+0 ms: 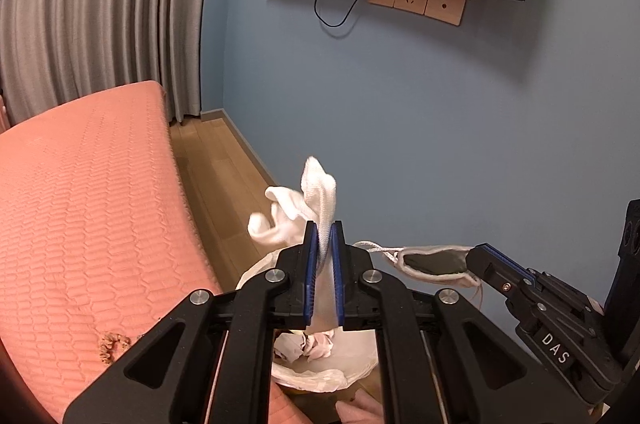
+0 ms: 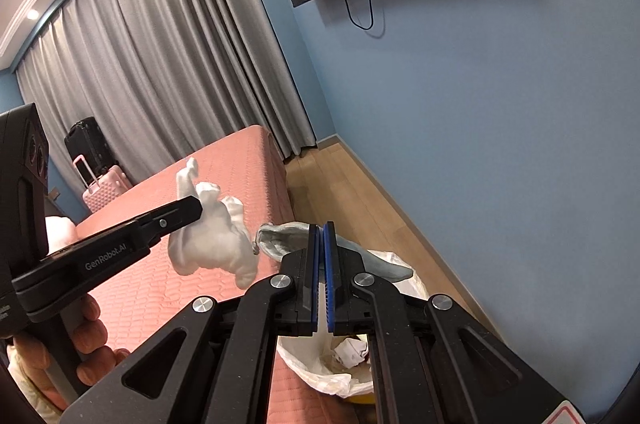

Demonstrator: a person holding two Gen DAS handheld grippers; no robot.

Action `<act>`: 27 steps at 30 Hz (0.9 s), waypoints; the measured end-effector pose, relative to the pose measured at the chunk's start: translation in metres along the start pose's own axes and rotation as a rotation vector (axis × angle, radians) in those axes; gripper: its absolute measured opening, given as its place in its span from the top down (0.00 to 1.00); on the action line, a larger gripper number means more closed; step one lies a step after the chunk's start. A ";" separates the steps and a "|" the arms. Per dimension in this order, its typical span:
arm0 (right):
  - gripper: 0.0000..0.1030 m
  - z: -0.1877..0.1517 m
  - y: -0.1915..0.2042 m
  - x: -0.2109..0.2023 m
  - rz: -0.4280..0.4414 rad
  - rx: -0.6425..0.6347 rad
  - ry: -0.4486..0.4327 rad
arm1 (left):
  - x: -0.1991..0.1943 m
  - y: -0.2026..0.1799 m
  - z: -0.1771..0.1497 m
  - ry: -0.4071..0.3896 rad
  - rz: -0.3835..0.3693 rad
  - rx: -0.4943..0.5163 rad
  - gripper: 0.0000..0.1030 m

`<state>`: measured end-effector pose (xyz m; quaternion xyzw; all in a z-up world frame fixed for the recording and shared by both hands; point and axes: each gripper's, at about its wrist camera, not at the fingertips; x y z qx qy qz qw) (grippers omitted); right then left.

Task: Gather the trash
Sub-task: 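Carry glove and pouch to the wastebasket and open both tools to drop them, then move both open tools back over the tan scrunchie and leopard scarf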

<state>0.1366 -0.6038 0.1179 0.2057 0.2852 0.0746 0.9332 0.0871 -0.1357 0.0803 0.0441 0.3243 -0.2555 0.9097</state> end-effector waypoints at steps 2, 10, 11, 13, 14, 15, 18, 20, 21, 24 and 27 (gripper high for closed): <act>0.98 -0.001 -0.002 0.005 0.001 0.003 0.008 | 0.005 -0.002 -0.001 0.008 -0.001 0.001 0.82; 0.98 0.001 -0.003 0.033 0.014 0.007 0.037 | 0.015 0.001 -0.002 -0.009 0.066 -0.010 0.44; 0.98 0.001 -0.002 0.036 0.017 0.007 0.040 | 0.016 0.003 -0.003 -0.009 0.075 -0.013 0.44; 0.97 0.000 0.000 0.042 0.023 0.003 0.045 | 0.017 0.007 -0.004 -0.007 0.089 -0.018 0.43; 0.95 0.000 0.002 0.044 0.022 0.002 0.049 | 0.018 0.009 -0.005 -0.005 0.094 -0.021 0.43; 0.93 -0.001 0.002 0.046 0.021 0.004 0.049 | 0.019 0.012 -0.006 -0.002 0.099 -0.026 0.43; 0.91 -0.002 0.007 0.050 0.023 0.006 0.050 | 0.020 0.020 -0.008 0.004 0.110 -0.042 0.43; 0.91 -0.003 0.009 0.051 0.026 0.003 0.056 | 0.020 0.025 -0.009 0.006 0.117 -0.051 0.43; 0.91 -0.004 0.012 0.050 0.027 0.001 0.058 | 0.020 0.027 -0.010 0.007 0.120 -0.056 0.43; 0.91 -0.006 0.018 0.050 0.030 -0.011 0.065 | 0.018 0.033 -0.011 0.006 0.129 -0.067 0.43; 0.90 -0.006 0.025 0.050 0.035 -0.026 0.073 | 0.014 0.039 -0.012 0.004 0.132 -0.081 0.43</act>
Point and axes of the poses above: each gripper's, at about its wrist camera, not at the fingertips, and x roughly the way its jaws point, y to its left, z to its top, and after that the axes turned 9 degrees about z, right-handed
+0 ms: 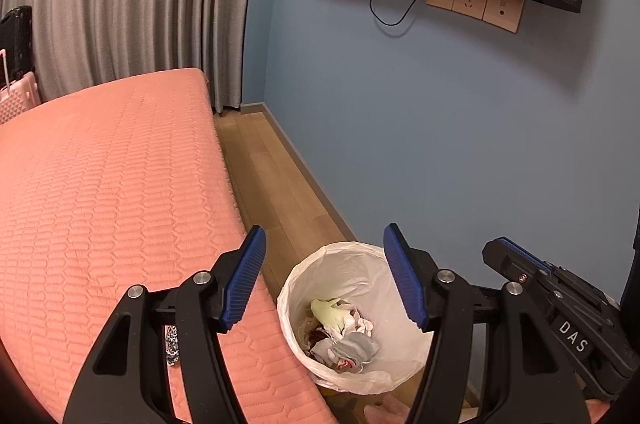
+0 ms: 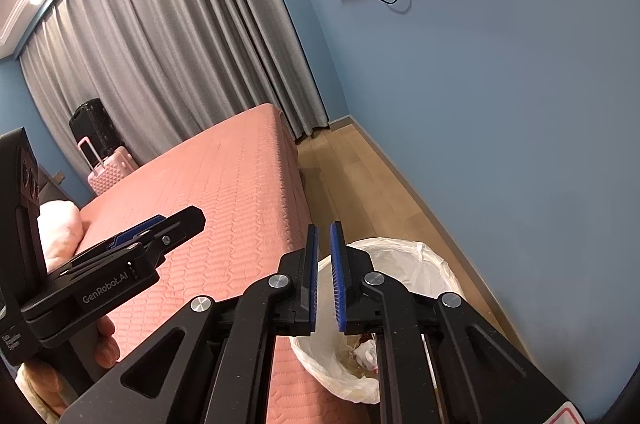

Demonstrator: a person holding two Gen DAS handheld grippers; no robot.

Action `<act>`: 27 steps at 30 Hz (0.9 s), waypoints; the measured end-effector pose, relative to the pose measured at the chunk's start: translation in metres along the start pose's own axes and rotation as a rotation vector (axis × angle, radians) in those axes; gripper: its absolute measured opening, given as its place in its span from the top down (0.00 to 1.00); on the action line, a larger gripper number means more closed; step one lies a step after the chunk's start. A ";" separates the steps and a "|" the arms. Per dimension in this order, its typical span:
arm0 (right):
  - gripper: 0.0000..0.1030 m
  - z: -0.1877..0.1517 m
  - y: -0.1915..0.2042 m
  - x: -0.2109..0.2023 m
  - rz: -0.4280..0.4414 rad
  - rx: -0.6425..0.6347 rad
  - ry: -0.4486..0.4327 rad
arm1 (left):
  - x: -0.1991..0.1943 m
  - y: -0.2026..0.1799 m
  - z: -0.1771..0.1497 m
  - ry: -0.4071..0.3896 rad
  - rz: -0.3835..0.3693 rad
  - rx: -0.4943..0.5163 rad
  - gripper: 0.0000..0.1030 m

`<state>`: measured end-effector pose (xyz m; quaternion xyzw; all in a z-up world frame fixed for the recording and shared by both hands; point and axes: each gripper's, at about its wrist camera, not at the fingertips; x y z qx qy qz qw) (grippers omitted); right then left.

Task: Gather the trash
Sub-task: 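Move both open tools back over the tan scrunchie and leopard scarf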

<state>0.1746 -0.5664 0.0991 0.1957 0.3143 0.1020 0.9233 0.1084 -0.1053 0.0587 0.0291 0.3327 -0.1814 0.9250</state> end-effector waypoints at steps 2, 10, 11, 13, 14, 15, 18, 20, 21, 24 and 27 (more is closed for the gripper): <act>0.83 -0.001 0.007 -0.001 0.000 -0.010 0.002 | -0.003 0.005 -0.001 -0.004 0.001 -0.008 0.43; 0.72 -0.011 0.039 -0.001 0.037 -0.045 0.021 | -0.017 0.030 -0.010 -0.015 0.028 -0.038 0.43; 0.72 -0.013 0.043 -0.001 0.043 -0.052 0.026 | -0.019 0.034 -0.011 -0.016 0.032 -0.042 0.43; 0.72 -0.016 0.054 0.002 0.054 -0.068 0.037 | -0.021 0.042 -0.014 -0.016 0.044 -0.054 0.43; 0.72 -0.018 0.058 0.002 0.058 -0.075 0.042 | -0.022 0.046 -0.015 -0.016 0.049 -0.060 0.43; 0.72 -0.020 0.062 0.003 0.062 -0.083 0.046 | -0.023 0.050 -0.016 -0.015 0.057 -0.069 0.43; 0.67 -0.026 0.078 0.006 0.073 -0.106 0.062 | -0.026 0.063 -0.020 -0.015 0.077 -0.087 0.43; 0.65 -0.030 0.088 0.009 0.080 -0.121 0.073 | -0.027 0.071 -0.023 -0.015 0.089 -0.096 0.43; 0.65 -0.032 0.092 0.011 0.083 -0.127 0.079 | -0.027 0.076 -0.025 -0.012 0.098 -0.100 0.43; 0.62 -0.040 0.103 0.016 0.095 -0.138 0.095 | -0.028 0.087 -0.029 -0.008 0.116 -0.115 0.43; 0.62 -0.049 0.113 0.022 0.106 -0.146 0.117 | -0.028 0.102 -0.035 -0.001 0.136 -0.137 0.43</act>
Point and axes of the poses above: each gripper's, at about its wrist camera, not at the fingertips, and x roughly the way its jaws point, y to its left, z to its top, and after that the axes turned 9 degrees about z, right-handed
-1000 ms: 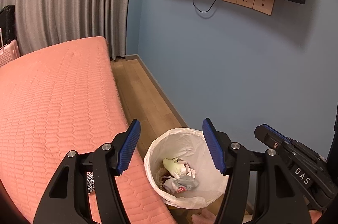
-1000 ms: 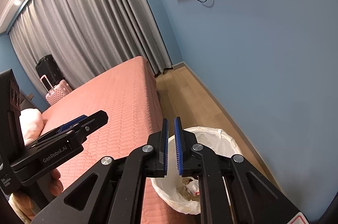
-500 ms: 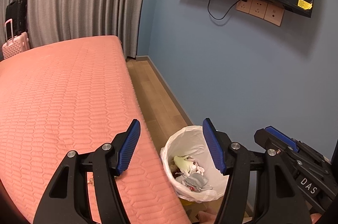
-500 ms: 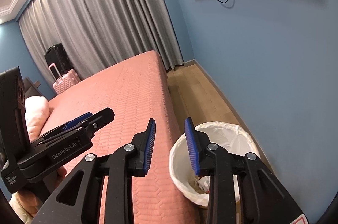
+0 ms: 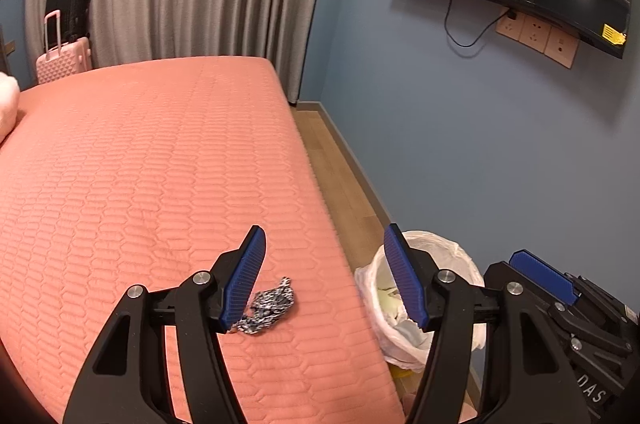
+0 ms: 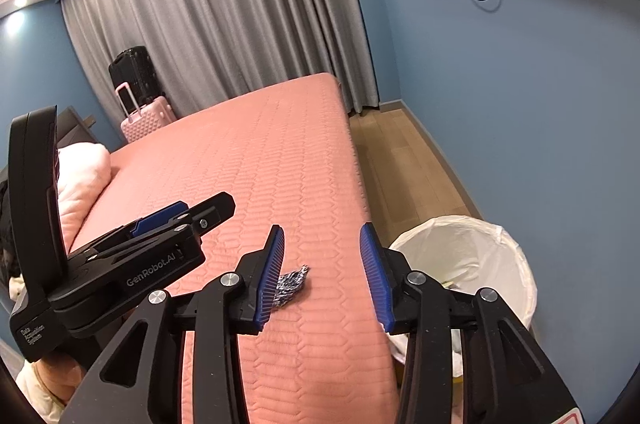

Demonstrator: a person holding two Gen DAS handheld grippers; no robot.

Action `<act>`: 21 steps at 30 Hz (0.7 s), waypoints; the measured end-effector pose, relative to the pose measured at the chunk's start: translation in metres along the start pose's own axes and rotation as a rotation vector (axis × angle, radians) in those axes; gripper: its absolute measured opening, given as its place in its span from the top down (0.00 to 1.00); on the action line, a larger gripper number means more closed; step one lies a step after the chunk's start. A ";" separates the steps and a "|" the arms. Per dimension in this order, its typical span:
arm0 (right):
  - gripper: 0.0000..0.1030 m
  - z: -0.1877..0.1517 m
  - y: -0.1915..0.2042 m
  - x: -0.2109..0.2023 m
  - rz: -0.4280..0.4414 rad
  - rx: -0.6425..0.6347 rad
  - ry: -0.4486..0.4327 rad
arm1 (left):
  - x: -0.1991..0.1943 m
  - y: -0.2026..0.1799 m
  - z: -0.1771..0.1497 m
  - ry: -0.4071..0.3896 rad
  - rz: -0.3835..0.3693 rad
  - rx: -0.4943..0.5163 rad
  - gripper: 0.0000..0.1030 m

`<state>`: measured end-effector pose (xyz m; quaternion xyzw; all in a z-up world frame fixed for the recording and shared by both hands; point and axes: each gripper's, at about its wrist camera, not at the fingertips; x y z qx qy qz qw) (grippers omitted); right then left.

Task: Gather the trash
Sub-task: 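Move both open tools back over the tan scrunchie and leopard scarf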

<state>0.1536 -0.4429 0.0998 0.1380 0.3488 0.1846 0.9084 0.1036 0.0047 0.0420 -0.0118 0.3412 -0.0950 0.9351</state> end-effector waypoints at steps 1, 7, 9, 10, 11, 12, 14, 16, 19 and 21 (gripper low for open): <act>0.62 -0.002 0.003 0.003 0.004 -0.003 0.008 | 0.001 0.005 -0.002 0.004 0.007 -0.006 0.43; 0.62 -0.006 0.016 0.028 0.023 -0.021 0.054 | 0.013 0.036 -0.011 0.036 0.049 -0.045 0.43; 0.62 -0.009 0.020 0.037 0.026 -0.020 0.071 | 0.017 0.046 -0.015 0.049 0.064 -0.056 0.43; 0.62 -0.010 0.021 0.042 0.028 -0.019 0.078 | 0.019 0.051 -0.018 0.056 0.072 -0.060 0.43; 0.62 -0.012 0.023 0.049 0.029 -0.018 0.087 | 0.023 0.056 -0.020 0.064 0.080 -0.064 0.42; 0.62 -0.013 0.024 0.054 0.032 -0.016 0.096 | 0.025 0.061 -0.022 0.071 0.090 -0.069 0.41; 0.62 -0.019 0.026 0.067 0.036 -0.014 0.119 | 0.032 0.071 -0.027 0.086 0.111 -0.083 0.37; 0.62 -0.023 0.028 0.081 0.038 -0.013 0.141 | 0.040 0.082 -0.033 0.109 0.127 -0.094 0.37; 0.62 -0.031 0.029 0.106 0.040 -0.011 0.180 | 0.057 0.096 -0.042 0.151 0.153 -0.110 0.37; 0.62 -0.038 0.028 0.124 0.038 -0.007 0.210 | 0.070 0.105 -0.049 0.184 0.166 -0.121 0.37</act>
Point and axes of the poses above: each gripper's, at about its wrist camera, not at the fingertips, and x roughly the way its jaws point, y to its left, z to its top, and after that the axes turned 9 degrees about z, right-handed
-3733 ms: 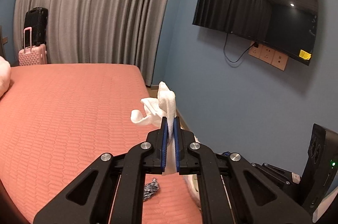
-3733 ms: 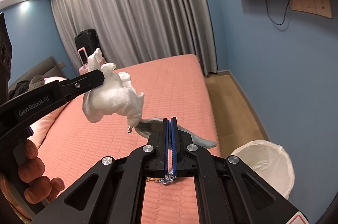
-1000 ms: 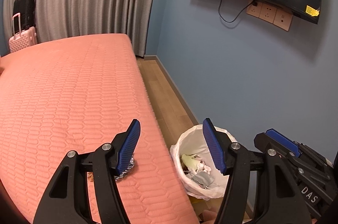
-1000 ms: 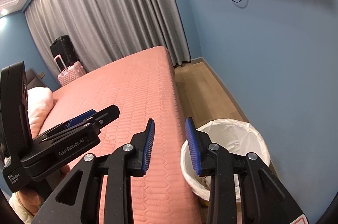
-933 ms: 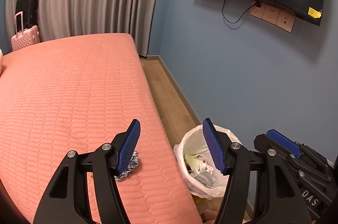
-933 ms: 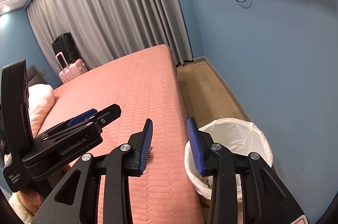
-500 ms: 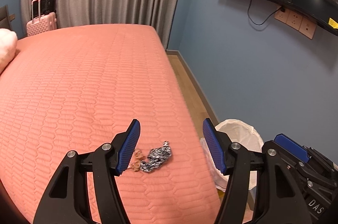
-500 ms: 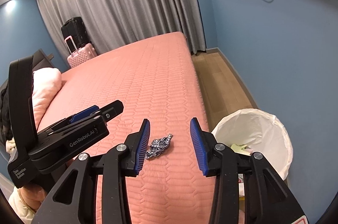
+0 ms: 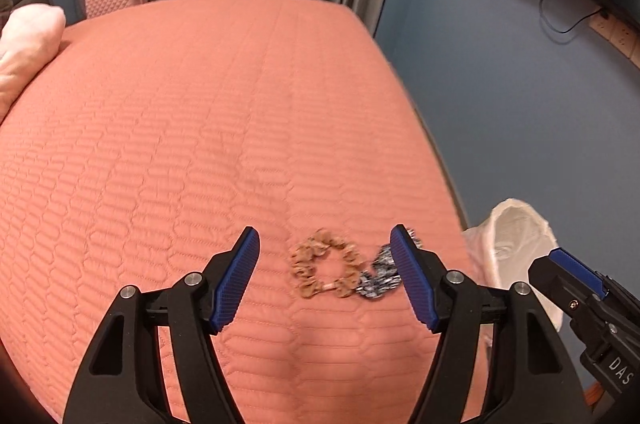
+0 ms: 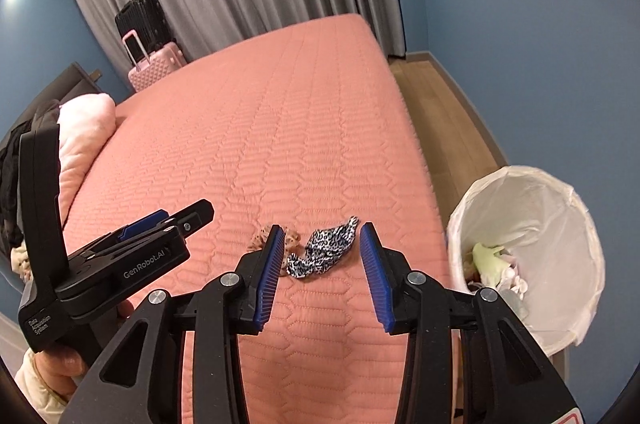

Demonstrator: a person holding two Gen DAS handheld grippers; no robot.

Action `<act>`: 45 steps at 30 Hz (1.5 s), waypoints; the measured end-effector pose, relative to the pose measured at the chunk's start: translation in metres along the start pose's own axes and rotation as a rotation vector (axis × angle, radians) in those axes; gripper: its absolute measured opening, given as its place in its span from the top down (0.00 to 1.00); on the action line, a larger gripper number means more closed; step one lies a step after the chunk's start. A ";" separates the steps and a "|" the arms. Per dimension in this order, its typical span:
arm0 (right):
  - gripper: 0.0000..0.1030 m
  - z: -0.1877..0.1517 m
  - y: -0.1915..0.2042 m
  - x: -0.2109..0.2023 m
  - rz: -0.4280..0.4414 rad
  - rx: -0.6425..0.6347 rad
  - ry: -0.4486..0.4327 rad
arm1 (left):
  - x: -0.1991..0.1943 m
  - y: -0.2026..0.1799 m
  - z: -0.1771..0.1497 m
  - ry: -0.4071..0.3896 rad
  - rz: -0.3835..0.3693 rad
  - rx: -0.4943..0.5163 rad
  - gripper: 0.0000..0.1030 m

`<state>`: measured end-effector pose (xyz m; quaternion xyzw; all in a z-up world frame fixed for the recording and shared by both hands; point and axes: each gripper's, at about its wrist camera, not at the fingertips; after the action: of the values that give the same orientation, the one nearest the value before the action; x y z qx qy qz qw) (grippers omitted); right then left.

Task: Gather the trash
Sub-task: 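Move both open tools back over the tan scrunchie and leopard scarf, then grasp the tan scrunchie with the left tool while the right grasps leopard scarf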

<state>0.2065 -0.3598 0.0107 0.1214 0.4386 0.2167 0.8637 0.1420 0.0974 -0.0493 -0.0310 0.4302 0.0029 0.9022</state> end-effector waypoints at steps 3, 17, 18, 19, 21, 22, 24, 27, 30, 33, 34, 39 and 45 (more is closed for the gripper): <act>0.62 -0.005 -0.007 0.030 -0.002 0.016 0.045 | 0.024 0.010 -0.007 0.052 0.027 -0.011 0.37; 0.62 -0.016 -0.030 0.135 -0.014 0.063 0.196 | 0.104 0.016 -0.027 0.219 0.048 -0.005 0.38; 0.62 -0.017 -0.031 0.138 -0.015 0.064 0.201 | 0.106 0.016 -0.027 0.223 0.048 -0.003 0.38; 0.62 -0.018 -0.031 0.140 -0.016 0.064 0.206 | 0.108 0.014 -0.027 0.227 0.050 0.001 0.39; 0.62 -0.020 -0.031 0.148 -0.017 0.066 0.220 | 0.110 0.013 -0.028 0.222 0.052 0.013 0.42; 0.63 -0.020 -0.031 0.152 -0.018 0.068 0.225 | 0.110 0.012 -0.028 0.221 0.050 0.019 0.44; 0.66 -0.023 -0.032 0.156 -0.015 0.072 0.234 | 0.111 0.010 -0.029 0.222 0.037 0.026 0.52; 0.77 -0.025 -0.032 0.158 -0.004 0.075 0.242 | 0.111 0.006 -0.032 0.238 0.001 0.032 0.72; 0.88 -0.024 -0.027 0.154 0.000 0.052 0.239 | 0.108 0.002 -0.034 0.236 -0.009 0.042 0.83; 0.97 -0.018 -0.023 0.139 0.001 0.027 0.218 | 0.095 0.000 -0.032 0.216 -0.020 0.037 0.86; 0.97 -0.016 -0.022 0.133 0.004 0.023 0.207 | 0.087 0.002 -0.030 0.203 -0.022 0.038 0.86; 0.97 0.005 -0.015 0.091 0.015 0.001 0.116 | 0.047 0.001 -0.005 0.108 -0.037 0.045 0.87; 0.97 0.035 -0.002 0.019 0.032 -0.035 -0.029 | -0.010 -0.013 0.031 -0.028 -0.062 0.050 0.87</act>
<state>0.2453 -0.3531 0.0170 0.1161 0.4202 0.2363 0.8684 0.1601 0.0863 -0.0211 -0.0216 0.4164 -0.0356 0.9082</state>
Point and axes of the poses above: each gripper's, at about its wrist camera, not at the fingertips, and x roughly the way its jaws point, y to its left, z to its top, and after that the axes turned 9 degrees about z, right-handed
